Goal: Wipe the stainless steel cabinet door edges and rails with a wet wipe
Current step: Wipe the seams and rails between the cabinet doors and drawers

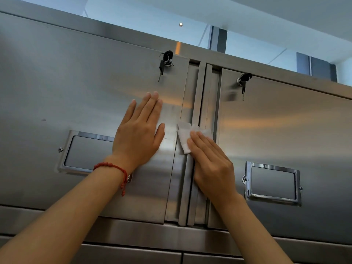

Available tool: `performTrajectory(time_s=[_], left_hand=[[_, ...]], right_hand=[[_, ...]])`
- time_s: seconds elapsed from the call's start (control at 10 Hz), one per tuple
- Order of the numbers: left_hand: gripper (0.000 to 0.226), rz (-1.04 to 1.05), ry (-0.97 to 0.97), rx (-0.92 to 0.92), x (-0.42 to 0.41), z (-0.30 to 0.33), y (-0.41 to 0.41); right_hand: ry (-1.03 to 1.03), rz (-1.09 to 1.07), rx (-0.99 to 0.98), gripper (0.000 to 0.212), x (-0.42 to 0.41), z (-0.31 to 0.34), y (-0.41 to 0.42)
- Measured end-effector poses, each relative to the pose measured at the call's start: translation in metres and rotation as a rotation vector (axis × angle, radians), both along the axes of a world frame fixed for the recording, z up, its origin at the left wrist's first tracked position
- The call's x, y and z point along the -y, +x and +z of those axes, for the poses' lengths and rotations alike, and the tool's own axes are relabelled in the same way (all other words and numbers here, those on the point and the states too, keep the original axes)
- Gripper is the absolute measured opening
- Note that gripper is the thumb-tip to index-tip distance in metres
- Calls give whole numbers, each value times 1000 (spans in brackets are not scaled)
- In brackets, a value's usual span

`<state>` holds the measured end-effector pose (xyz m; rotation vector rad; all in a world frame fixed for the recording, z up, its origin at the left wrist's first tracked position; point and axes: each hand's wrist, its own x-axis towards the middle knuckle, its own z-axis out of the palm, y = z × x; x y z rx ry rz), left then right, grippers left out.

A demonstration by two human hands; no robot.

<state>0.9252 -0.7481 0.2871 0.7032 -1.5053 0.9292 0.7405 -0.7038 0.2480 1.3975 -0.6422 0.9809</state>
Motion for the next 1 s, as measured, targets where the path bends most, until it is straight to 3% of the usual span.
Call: performTrajectory(time_s=[0.4, 0.6, 1.0], left_hand=[[62, 8, 16, 8, 1, 0, 0], [61, -6, 7, 1, 0, 0, 0], [61, -6, 5, 2, 2, 0, 0]], right_hand=[[-38, 13, 71, 29, -1, -10, 10], [-10, -16, 93, 42, -3, -6, 13], [12, -38, 80, 43, -5, -17, 13]])
